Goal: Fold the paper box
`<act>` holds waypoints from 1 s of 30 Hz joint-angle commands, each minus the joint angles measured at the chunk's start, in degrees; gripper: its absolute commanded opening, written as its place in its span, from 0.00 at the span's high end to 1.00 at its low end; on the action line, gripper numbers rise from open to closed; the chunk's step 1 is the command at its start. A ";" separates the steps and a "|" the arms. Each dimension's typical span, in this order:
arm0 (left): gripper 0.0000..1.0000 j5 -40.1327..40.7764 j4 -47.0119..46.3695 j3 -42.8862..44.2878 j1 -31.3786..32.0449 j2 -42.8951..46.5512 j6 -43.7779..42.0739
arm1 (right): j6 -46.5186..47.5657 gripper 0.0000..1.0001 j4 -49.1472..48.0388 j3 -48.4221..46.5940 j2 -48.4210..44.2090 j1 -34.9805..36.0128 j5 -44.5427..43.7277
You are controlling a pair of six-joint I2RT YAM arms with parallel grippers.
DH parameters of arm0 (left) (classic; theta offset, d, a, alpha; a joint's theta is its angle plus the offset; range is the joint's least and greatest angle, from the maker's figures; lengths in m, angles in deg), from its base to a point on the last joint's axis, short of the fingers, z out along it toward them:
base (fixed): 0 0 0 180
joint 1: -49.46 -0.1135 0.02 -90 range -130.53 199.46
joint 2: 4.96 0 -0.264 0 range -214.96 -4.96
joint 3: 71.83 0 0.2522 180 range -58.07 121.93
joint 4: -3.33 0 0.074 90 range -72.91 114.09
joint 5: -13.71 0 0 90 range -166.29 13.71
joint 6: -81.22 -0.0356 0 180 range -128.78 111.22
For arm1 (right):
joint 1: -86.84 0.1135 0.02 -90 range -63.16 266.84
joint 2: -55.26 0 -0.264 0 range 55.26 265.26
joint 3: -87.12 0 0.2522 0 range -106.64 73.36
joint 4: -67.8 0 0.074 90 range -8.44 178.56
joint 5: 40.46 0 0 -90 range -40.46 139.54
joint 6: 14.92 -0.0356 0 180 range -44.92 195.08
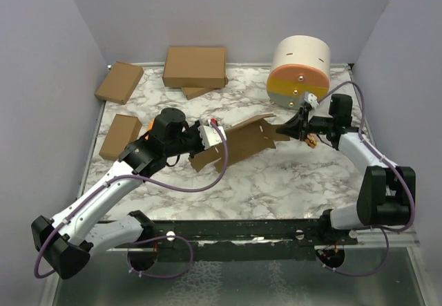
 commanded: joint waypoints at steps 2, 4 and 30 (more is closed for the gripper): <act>1.00 -2.71 0.88 4.48 0.31 -2.23 -2.20 | 2.86 0.99 -4.20 2.36 -4.91 0.31 6.67; 1.00 -3.48 1.33 5.84 0.29 -3.33 -2.43 | 2.81 0.99 -4.81 2.80 -4.75 0.36 6.08; 1.00 -5.09 3.52 9.73 -2.23 -13.33 6.07 | -2.56 0.82 -9.41 4.19 3.87 0.66 -5.52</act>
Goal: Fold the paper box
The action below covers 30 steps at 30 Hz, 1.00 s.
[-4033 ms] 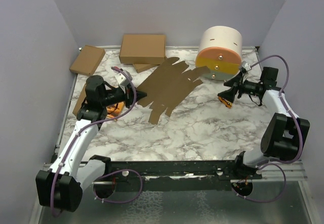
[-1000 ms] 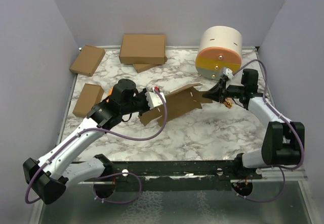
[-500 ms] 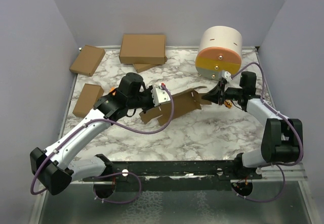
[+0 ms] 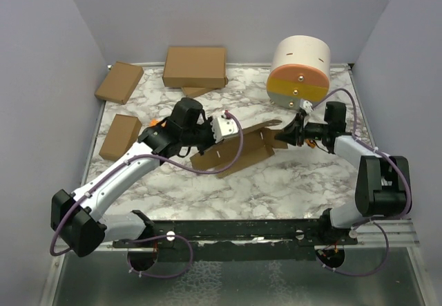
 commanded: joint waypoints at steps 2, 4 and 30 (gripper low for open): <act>1.00 -0.18 -0.94 3.23 -4.98 -2.71 7.30 | -3.04 0.66 1.63 -3.98 2.52 0.53 -7.36; 1.00 -2.55 -1.45 3.80 -8.94 -3.13 11.02 | -2.05 0.49 7.02 -7.33 2.53 0.33 -7.18; 1.00 -12.56 -13.88 -11.46 -18.49 3.86 23.70 | -5.85 0.14 16.04 -15.11 14.58 5.70 -18.77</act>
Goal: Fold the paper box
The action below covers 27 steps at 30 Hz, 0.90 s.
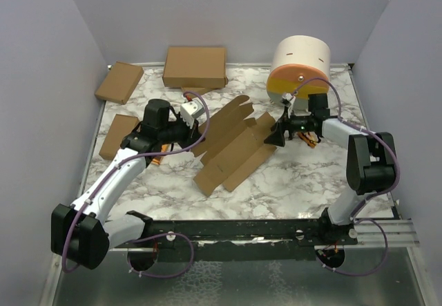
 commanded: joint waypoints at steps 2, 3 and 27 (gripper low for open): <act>1.00 -2.58 -2.77 0.24 -0.86 -0.20 0.40 | 0.52 0.19 4.86 -3.47 1.50 1.37 -8.75; 1.00 -2.48 -2.79 0.20 -0.94 -0.32 0.59 | 1.31 0.22 6.29 -3.82 1.62 1.41 -8.71; 1.00 -0.85 -3.67 0.40 -2.79 -1.58 4.99 | 7.14 0.88 11.64 -5.12 -0.89 9.47 -16.79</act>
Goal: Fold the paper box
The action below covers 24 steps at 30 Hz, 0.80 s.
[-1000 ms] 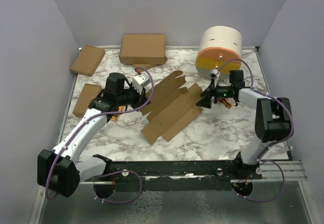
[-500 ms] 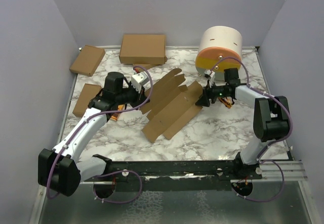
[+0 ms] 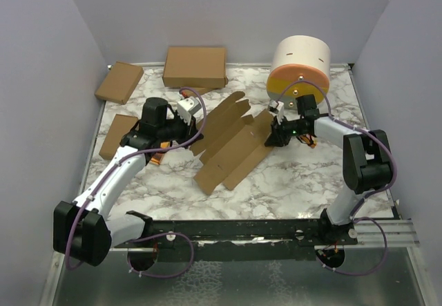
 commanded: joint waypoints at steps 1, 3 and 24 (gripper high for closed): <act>1.00 -0.12 -2.15 0.46 -0.62 -0.51 3.66 | 1.46 0.89 0.24 -1.74 -2.80 4.48 -7.39; 1.00 -0.13 -2.36 0.60 -0.66 -1.00 5.13 | 1.80 0.90 -1.08 -1.49 -3.75 7.92 -13.27; 1.00 0.10 -1.65 -0.15 -1.29 -1.19 7.32 | 0.74 0.44 1.29 -3.80 -9.23 16.17 -11.56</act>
